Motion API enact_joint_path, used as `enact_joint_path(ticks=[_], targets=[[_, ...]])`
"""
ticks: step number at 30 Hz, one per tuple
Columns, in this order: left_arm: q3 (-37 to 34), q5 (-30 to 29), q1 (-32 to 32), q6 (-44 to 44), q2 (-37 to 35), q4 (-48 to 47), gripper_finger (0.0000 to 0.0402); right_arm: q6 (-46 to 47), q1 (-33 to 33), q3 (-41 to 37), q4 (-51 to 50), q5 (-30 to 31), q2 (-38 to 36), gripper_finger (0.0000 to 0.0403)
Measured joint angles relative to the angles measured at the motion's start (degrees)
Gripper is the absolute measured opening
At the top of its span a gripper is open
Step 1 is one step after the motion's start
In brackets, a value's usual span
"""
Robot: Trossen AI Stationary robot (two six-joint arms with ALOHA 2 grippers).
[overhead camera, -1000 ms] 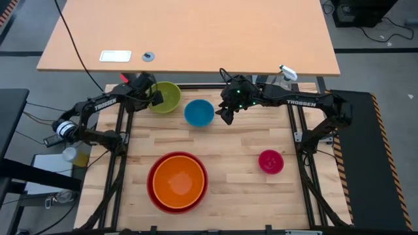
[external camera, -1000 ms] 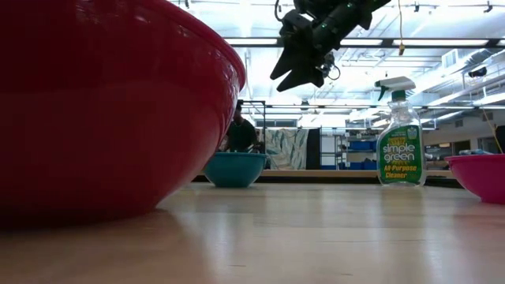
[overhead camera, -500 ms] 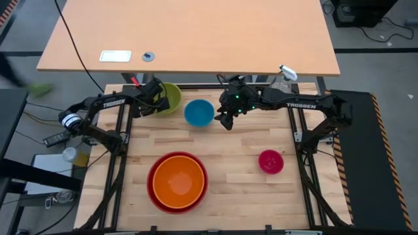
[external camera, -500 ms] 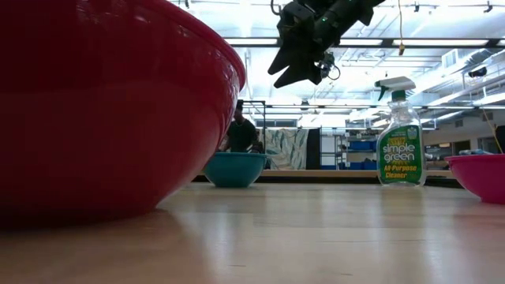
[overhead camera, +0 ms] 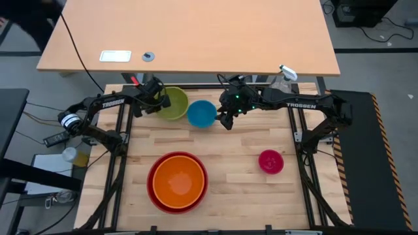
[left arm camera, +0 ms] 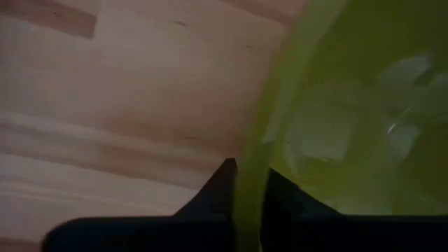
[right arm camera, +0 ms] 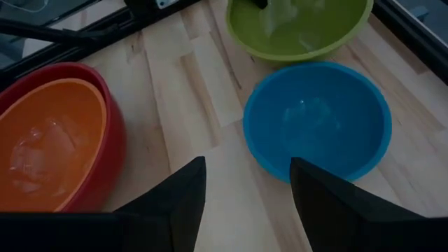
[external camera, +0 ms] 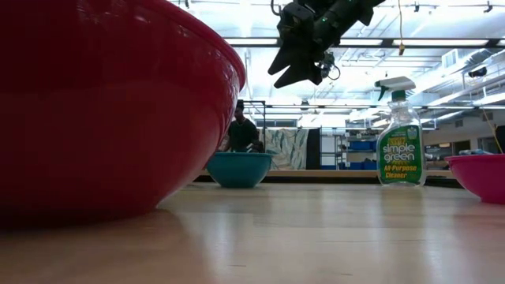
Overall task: Nest bowls inside each other
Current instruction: Stack the green bowl on top of the orange bowl
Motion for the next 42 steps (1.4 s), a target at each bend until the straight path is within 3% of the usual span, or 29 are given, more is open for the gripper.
enact_joint_path(ticks=[9,18,25,34,42], targets=[[-0.1,-0.1,0.0,0.7,-1.1,-0.8,0.0011,1.0,0.0,0.0,-0.3,0.0,-0.1,0.0213],[-0.5,-4.8,0.9,3.1,-10.7,-5.9,0.0009,0.5,0.0,0.0,-0.8,-0.4,-1.5,0.0213],[-0.5,2.0,-2.7,6.2,-19.5,-8.8,0.0009,-0.7,-0.4,0.0,-1.2,-2.4,-1.6,0.0213],[-0.3,11.7,-15.5,4.7,-33.4,-9.4,0.0009,-1.4,-1.7,0.0,-5.4,-3.0,-1.6,0.0213],[-0.3,7.5,-37.3,-5.7,-36.3,-6.8,0.0009,-2.9,-2.4,0.0,-5.5,-3.5,-1.6,0.0213]])
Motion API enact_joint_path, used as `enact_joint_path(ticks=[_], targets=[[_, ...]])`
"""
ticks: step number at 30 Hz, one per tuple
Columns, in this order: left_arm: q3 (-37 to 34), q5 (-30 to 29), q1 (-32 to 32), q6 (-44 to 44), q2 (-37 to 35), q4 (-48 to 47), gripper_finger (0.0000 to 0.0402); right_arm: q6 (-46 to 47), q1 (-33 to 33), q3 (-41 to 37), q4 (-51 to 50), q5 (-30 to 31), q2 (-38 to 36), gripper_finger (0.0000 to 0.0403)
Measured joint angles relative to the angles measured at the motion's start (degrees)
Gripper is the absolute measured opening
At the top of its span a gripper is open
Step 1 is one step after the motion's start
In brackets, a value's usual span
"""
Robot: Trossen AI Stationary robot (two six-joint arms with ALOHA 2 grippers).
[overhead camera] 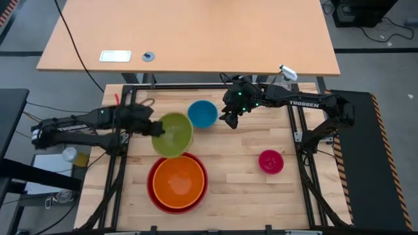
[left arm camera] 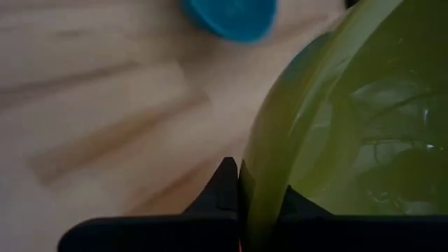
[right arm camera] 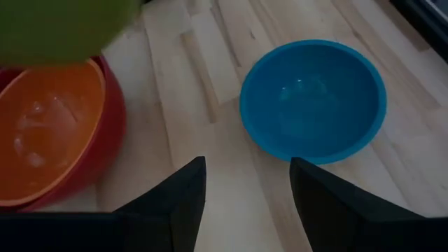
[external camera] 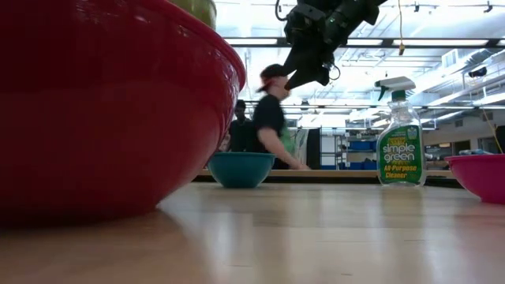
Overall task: Nest bowls inside each other
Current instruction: Stack the green bowl on top of the orange bowl
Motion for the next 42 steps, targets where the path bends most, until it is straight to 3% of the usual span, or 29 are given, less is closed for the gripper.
enact_joint_path(ticks=[10,23,28,34,42], targets=[[0.0,-4.3,-20.9,-8.2,5.5,9.4,0.0009,0.4,-1.6,0.0,-0.2,-1.5,0.0,0.0213],[0.2,-4.6,-34.4,-18.6,18.5,13.9,0.0009,-0.9,-2.3,0.0,0.3,-1.1,0.0,0.0213],[7.7,-4.7,-36.3,-19.5,24.5,5.7,0.0009,-0.9,-2.8,0.0,0.4,-1.1,0.0,0.0213],[20.6,-7.8,-36.7,-15.2,33.9,-15.0,0.0009,-1.1,-3.0,0.0,1.2,-1.0,0.0,0.0213],[21.8,-6.8,-36.7,-12.7,41.1,-16.7,0.0009,-1.1,-3.0,0.0,2.7,-1.1,0.0,0.0213]])
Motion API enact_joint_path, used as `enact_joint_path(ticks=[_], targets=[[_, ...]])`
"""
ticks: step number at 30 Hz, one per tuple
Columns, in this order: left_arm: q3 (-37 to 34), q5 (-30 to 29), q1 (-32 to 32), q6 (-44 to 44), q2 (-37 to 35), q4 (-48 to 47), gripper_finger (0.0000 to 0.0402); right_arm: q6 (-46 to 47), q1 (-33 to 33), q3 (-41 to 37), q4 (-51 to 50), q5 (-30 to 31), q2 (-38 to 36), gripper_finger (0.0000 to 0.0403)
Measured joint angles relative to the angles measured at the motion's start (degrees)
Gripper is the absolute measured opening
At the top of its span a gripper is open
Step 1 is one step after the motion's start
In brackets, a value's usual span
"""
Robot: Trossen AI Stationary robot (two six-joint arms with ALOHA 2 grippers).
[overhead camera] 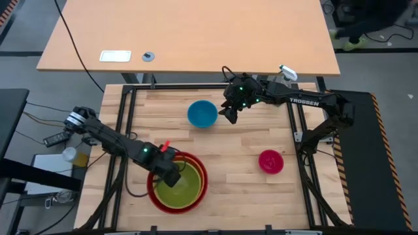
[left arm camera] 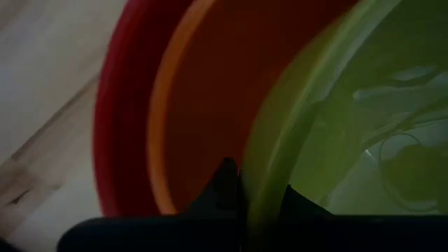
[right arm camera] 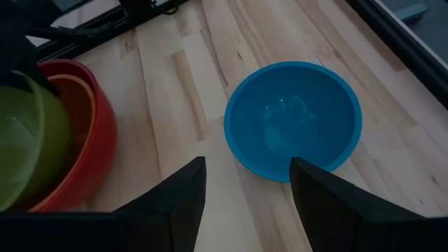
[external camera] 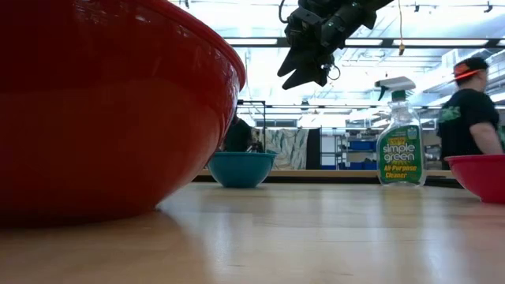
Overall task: Nest bowls inside each other
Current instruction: Stack the green bowl on top of the orange bowl, then stack the blue bowl on top of the green bowl
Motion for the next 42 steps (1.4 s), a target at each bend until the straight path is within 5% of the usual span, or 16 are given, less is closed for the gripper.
enact_joint_path(ticks=[12,28,36,42], targets=[[0.0,0.3,1.1,0.0,3.7,-0.4,0.0052,0.0,0.0,0.0,0.4,-0.1,0.0,0.0213],[1.3,6.2,2.7,1.9,0.7,-3.5,0.0243,1.8,0.0,0.0,0.9,0.1,1.6,0.0213],[6.6,6.9,5.0,9.6,-1.0,-8.3,0.0254,1.4,-1.0,0.0,-1.5,1.1,1.2,0.0213],[8.6,1.4,11.3,17.8,-1.0,-3.9,0.0237,1.1,-0.9,0.0,-4.4,1.0,1.2,0.0213]])
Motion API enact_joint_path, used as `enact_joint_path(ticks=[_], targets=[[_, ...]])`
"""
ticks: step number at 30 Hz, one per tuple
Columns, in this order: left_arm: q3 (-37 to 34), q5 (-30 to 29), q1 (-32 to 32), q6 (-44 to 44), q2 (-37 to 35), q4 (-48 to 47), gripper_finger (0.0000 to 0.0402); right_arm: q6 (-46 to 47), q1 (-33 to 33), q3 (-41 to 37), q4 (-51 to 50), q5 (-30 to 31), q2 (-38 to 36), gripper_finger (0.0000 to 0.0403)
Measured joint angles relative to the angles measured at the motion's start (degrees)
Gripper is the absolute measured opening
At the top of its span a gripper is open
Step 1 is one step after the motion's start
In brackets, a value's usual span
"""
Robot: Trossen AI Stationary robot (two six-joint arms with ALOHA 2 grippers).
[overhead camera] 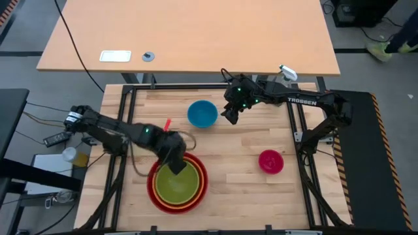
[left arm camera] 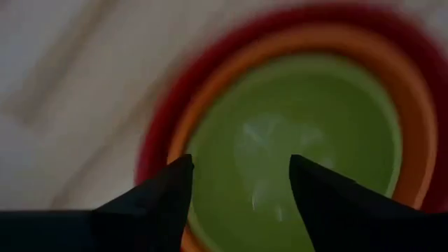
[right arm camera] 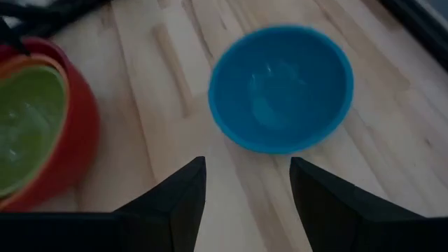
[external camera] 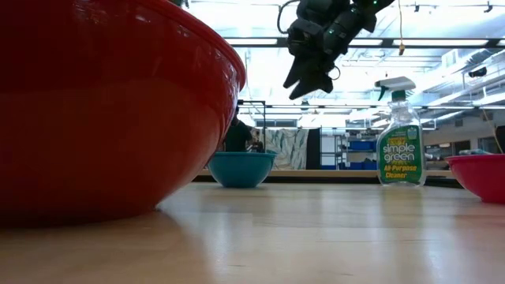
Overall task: Nest bowls inside each other
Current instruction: Stack the blue bowl on top of the green bowl
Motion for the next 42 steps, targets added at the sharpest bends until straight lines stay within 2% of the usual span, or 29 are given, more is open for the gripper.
enact_joint_path(ticks=[8,13,17,20,23,29,34,42], targets=[[0.0,-6.1,14.4,16.9,0.0,8.4,0.0202,-2.5,-1.2,0.0,-5.3,-0.4,-0.1,0.0213],[-3.4,-4.2,23.9,21.5,0.0,14.0,0.0189,-1.7,-1.4,0.0,-7.9,0.6,-1.4,0.0213],[-10.8,2.6,31.8,21.1,0.0,25.8,0.0188,-1.5,-0.8,0.0,-9.8,3.9,-4.5,0.0213],[-17.2,7.2,37.4,13.8,0.1,36.6,0.0188,-1.1,-0.7,-1.1,-9.7,5.2,-7.6,0.0213],[-20.5,7.7,41.3,8.2,0.1,41.3,0.0188,0.3,-1.0,-3.5,-8.8,6.6,-10.9,0.0213],[-21.7,3.2,43.5,4.7,0.1,42.5,0.0193,5.1,-1.1,-11.9,-3.6,6.6,-16.2,0.0213],[-21.8,2.8,45.1,4.3,2.8,43.6,0.0214,9.9,-0.9,-18.4,3.3,4.9,-18.4,0.0213],[-21.7,2.9,44.5,2.5,8.5,49.9,0.0207,12.2,1.2,-20.2,6.8,5.7,-18.4,0.0213]])
